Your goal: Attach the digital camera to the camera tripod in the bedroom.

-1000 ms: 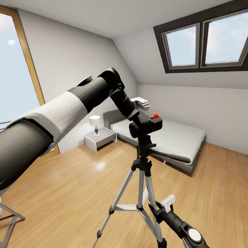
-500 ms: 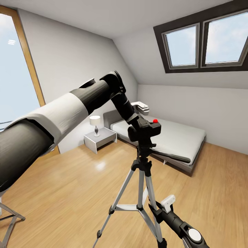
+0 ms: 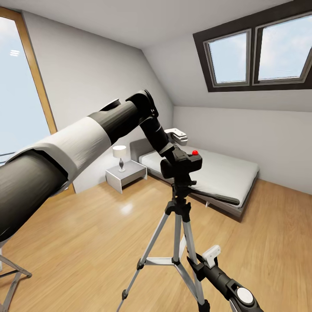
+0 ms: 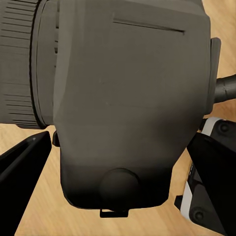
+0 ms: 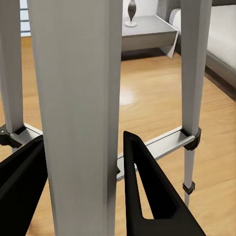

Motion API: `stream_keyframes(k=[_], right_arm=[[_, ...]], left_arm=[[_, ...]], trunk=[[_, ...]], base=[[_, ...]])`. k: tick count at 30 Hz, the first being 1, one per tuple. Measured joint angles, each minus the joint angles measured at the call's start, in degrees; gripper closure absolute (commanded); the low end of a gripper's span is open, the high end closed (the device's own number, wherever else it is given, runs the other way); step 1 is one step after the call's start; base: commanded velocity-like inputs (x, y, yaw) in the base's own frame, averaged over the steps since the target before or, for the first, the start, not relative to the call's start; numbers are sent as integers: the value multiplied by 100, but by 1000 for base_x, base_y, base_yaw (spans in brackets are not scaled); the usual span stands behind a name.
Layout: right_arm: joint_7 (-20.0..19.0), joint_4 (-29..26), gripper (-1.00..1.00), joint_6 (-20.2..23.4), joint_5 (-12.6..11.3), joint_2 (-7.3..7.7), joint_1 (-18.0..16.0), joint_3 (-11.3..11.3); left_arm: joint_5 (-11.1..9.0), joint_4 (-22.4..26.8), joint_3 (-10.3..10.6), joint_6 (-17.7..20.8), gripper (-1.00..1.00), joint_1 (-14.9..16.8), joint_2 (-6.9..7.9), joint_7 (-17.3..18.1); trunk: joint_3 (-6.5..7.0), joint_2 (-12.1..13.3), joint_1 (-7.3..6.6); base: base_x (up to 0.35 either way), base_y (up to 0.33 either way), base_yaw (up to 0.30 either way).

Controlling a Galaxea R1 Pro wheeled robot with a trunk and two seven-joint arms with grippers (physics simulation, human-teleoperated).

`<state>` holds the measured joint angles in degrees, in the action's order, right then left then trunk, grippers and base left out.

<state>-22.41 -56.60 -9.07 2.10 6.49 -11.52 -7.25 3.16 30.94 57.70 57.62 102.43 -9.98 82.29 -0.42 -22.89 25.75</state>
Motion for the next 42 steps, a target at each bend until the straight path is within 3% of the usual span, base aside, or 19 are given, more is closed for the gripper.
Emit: stream_keyframes(k=[42], right_arm=[[-57, 127, 100, -196, 23, -1, 0, 6]], left_arm=[[18, -27, 19, -54, 100, 0, 0, -53]], trunk=[[0, 0, 0]], base=[[0, 0, 0]])
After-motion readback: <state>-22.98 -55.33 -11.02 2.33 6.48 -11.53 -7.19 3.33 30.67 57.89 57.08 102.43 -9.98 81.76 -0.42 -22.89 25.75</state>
